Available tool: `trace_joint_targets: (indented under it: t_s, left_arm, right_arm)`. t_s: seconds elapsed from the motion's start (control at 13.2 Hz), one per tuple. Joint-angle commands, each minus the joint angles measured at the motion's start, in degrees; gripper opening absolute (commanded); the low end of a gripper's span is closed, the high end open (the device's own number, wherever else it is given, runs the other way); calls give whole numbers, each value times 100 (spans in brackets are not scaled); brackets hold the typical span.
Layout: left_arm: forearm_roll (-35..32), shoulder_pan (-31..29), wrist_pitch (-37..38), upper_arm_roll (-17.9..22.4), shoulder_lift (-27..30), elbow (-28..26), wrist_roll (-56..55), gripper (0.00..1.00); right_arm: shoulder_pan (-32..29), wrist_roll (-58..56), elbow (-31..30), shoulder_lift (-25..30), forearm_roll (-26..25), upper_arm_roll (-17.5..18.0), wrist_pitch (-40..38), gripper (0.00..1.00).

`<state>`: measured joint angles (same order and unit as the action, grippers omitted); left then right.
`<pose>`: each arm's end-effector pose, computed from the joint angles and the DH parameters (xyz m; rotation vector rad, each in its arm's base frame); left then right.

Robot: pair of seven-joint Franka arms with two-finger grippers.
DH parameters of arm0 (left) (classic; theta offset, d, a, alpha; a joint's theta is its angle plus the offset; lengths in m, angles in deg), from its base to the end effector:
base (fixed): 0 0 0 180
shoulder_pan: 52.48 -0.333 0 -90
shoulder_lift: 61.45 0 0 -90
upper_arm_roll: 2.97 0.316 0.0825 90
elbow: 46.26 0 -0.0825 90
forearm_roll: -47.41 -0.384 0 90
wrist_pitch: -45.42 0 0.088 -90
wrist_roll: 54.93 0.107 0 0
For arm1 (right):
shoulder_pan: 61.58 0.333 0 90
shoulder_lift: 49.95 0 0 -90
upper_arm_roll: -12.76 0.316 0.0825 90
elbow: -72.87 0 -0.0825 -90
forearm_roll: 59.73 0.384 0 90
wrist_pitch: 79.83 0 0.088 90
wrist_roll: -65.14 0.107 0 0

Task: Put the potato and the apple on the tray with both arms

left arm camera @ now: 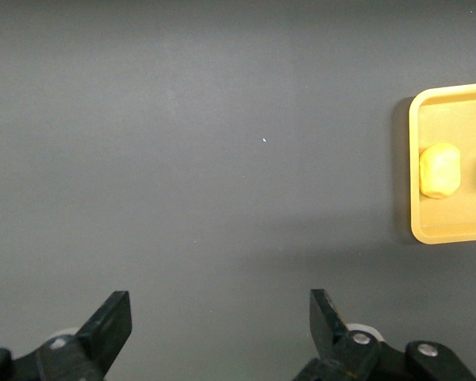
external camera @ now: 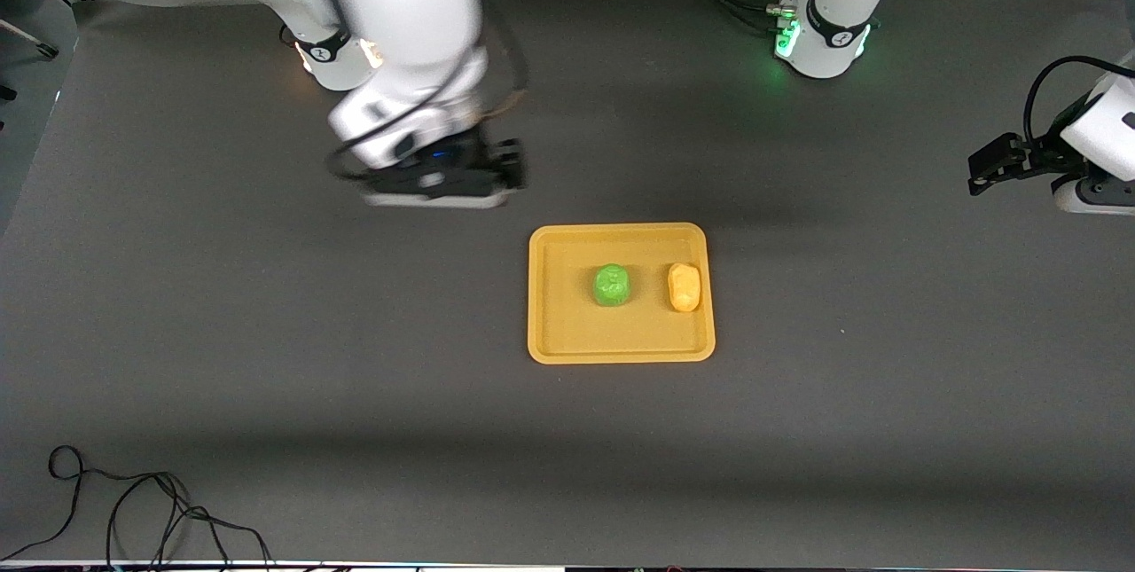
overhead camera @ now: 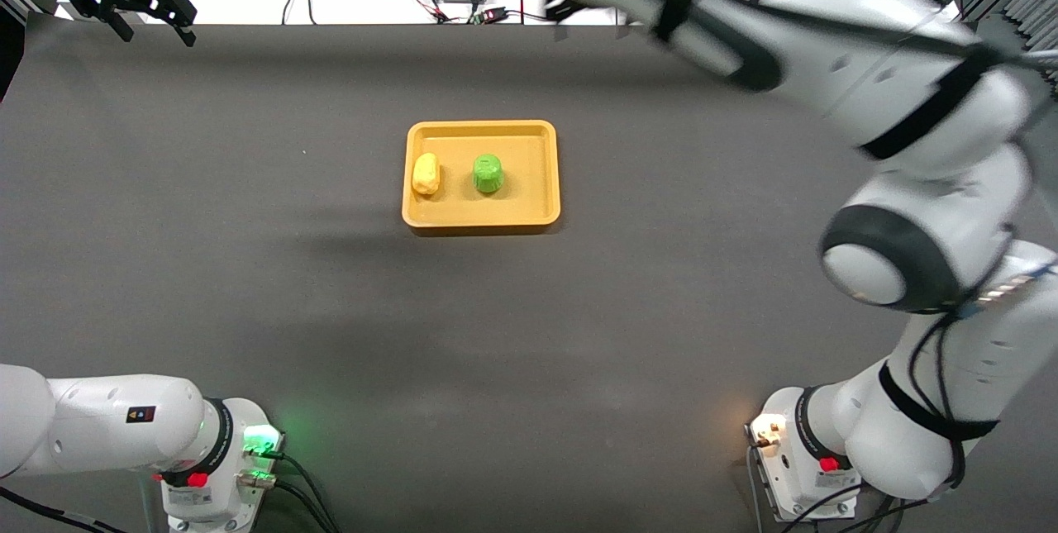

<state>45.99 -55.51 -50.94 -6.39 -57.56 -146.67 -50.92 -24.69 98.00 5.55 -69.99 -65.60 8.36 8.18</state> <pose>0.5395 -0.0022 0.5850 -3.1106 0.1236 0.0060 0.5528 0.3505 0.5971 3.0377 -0.0089 0.1218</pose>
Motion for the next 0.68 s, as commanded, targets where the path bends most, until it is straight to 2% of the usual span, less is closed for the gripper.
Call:
trace_joint_targets:
  t_s: [0.0, 0.15, 0.3, 0.45, 0.61]
  left_arm:
    - [28, -13, 126, 8, -55, 153, 127, 100]
    - [28, -13, 126, 8, -55, 162, 136, 100]
    - [28, -13, 135, 8, -55, 162, 136, 100]
    - [28, -13, 135, 8, -47, 162, 136, 100]
    - [28, -13, 135, 8, -47, 180, 136, 100]
  right_arm:
    - [-1442, -1523, -1607, 1491, 331, 438, 111, 100]
    - [-2446, -2343, -1977, 1915, 350, 729, 93, 100]
    - [-3202, -2984, -2101, 2039, 359, 748, 93, 100]
    - [-3722, -3451, -2102, 2039, 368, 739, 102, 100]
    - [-3838, -3602, -2110, 2039, 412, 582, 102, 100]
